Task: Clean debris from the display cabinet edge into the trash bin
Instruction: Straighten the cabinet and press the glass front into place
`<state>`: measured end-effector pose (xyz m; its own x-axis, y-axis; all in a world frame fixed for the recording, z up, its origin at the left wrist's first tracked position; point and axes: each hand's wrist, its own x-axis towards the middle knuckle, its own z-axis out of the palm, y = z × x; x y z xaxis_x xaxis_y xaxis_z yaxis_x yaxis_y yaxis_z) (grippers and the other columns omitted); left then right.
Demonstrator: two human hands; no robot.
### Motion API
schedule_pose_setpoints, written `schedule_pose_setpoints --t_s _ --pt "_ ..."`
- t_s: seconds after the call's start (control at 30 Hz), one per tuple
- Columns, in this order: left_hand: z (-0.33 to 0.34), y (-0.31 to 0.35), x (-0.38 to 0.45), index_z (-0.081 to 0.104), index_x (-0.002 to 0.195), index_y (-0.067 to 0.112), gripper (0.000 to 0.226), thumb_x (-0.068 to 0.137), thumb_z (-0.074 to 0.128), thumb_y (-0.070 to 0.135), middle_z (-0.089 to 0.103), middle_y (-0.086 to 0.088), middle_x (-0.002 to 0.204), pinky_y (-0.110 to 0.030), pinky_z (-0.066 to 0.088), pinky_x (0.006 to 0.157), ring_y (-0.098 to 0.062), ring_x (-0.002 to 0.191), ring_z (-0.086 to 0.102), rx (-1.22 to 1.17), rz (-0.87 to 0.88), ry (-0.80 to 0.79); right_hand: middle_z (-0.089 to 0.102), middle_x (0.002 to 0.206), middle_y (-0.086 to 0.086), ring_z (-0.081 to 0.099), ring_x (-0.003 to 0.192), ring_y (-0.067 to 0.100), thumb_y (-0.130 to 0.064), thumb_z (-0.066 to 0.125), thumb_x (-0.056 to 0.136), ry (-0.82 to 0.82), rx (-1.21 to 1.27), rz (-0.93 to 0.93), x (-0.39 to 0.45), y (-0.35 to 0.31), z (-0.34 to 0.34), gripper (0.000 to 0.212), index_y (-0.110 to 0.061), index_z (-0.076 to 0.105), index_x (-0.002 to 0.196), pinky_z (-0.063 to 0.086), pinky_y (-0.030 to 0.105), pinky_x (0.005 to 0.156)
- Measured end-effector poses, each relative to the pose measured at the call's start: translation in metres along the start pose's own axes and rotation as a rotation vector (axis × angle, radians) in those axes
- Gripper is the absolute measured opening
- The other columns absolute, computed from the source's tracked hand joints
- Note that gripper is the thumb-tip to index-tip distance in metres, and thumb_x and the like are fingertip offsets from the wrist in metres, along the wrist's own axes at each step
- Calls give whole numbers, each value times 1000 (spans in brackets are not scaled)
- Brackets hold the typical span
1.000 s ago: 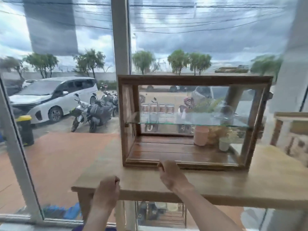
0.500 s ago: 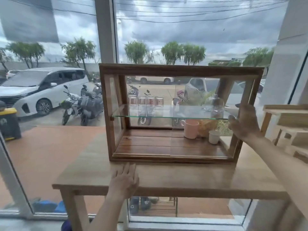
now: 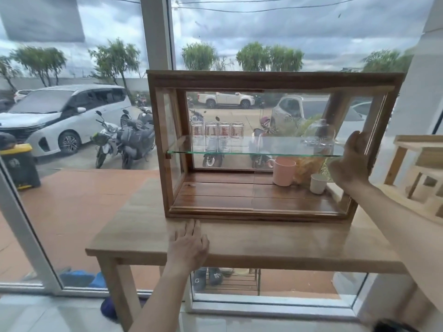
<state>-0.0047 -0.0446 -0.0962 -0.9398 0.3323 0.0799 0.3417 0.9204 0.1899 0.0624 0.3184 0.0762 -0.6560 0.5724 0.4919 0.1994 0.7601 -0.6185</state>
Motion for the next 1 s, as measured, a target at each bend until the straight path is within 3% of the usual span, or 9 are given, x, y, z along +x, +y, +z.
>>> schedule_pose_setpoints --t_s 0.27,0.47,1.0 --pt "1 0 0 9 153 12 62 96 13 38 10 -6 164 -50 11 122 -25 151 8 -3 5 5 -21 163 4 -13 151 25 -14 50 78 -26 -20 -14 -14 -37 32 98 -16 -13 153 8 56 121" --pt "-2 0 -2 6 153 13 61 97 14 38 5 -6 164 -49 7 123 -26 151 5 -26 2 -17 -21 163 7 -14 150 26 -15 50 76 -18 50 -7 -25 -69 52 101 -12 -16 153 1 53 122" --pt "-2 -2 -1 7 153 16 61 97 14 40 6 -4 164 -48 6 123 -25 151 6 -68 -5 -8 -23 162 5 -18 150 24 -13 47 81 -65 155 -76 -68 -168 122 94 -11 -15 153 2 55 121"
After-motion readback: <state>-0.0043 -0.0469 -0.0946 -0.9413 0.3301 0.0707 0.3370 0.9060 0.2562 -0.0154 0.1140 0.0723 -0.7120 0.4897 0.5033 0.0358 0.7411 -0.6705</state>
